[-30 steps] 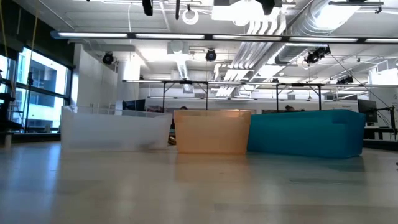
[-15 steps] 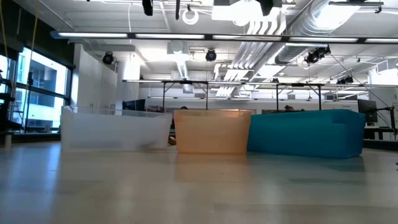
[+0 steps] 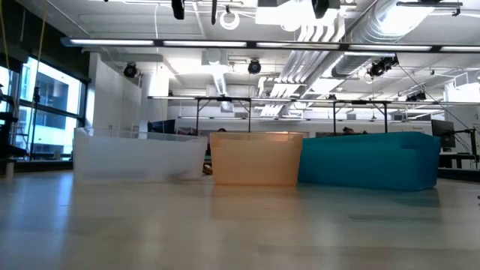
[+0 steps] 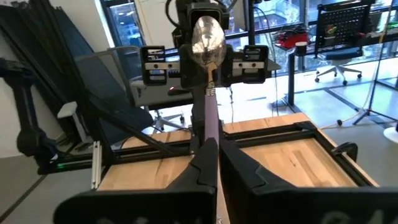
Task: Sort silverware by color (type)
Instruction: Put the purple spoon into the white bin
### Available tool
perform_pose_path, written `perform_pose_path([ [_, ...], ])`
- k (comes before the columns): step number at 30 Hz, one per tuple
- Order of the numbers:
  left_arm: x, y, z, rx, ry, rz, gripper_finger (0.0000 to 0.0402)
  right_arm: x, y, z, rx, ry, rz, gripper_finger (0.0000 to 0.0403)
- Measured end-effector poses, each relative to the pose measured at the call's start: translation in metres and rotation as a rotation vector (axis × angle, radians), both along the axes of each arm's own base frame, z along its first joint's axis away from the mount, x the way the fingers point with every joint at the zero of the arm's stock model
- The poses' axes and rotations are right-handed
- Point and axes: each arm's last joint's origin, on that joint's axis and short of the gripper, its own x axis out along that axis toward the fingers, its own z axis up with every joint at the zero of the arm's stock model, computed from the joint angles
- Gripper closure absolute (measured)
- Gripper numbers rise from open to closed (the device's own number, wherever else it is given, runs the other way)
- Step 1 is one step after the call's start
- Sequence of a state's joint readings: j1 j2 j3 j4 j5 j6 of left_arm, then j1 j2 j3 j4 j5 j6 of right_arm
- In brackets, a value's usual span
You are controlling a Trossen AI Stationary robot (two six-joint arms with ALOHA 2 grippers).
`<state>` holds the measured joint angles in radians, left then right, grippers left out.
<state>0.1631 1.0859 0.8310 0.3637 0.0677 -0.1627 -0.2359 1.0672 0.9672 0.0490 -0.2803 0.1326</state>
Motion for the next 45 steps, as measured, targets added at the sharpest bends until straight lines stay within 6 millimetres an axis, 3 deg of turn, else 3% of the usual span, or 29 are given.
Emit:
perform_pose_path([
  [9, -0.002, 0.0, 0.0, -0.011, 0.022, -0.005, 0.0401, 0.0, 0.0, 0.0, 0.006, 0.004, 0.005, 0.0402],
  [16, -0.015, -0.003, 0.0, -0.108, 0.42, 0.036, 0.0401, 0.0, 0.0, -0.001, 0.008, 0.008, 0.004, 0.0403],
  [25, -0.03, -0.006, -0.052, -0.344, 0.988, 0.157, 0.0401, 0.0, 0.0, -0.002, 0.008, 0.016, 0.004, 0.0403],
  [39, 0.02, -0.001, -0.121, -0.303, 1.292, 0.177, 0.0401, -0.001, 0.0, -0.007, 0.017, 0.071, 0.004, 0.0403],
  [45, 0.03, -0.004, -0.138, -0.288, 1.345, 0.164, 0.0401, -0.001, 0.0, -0.007, 0.016, 0.073, 0.004, 0.0403],
])
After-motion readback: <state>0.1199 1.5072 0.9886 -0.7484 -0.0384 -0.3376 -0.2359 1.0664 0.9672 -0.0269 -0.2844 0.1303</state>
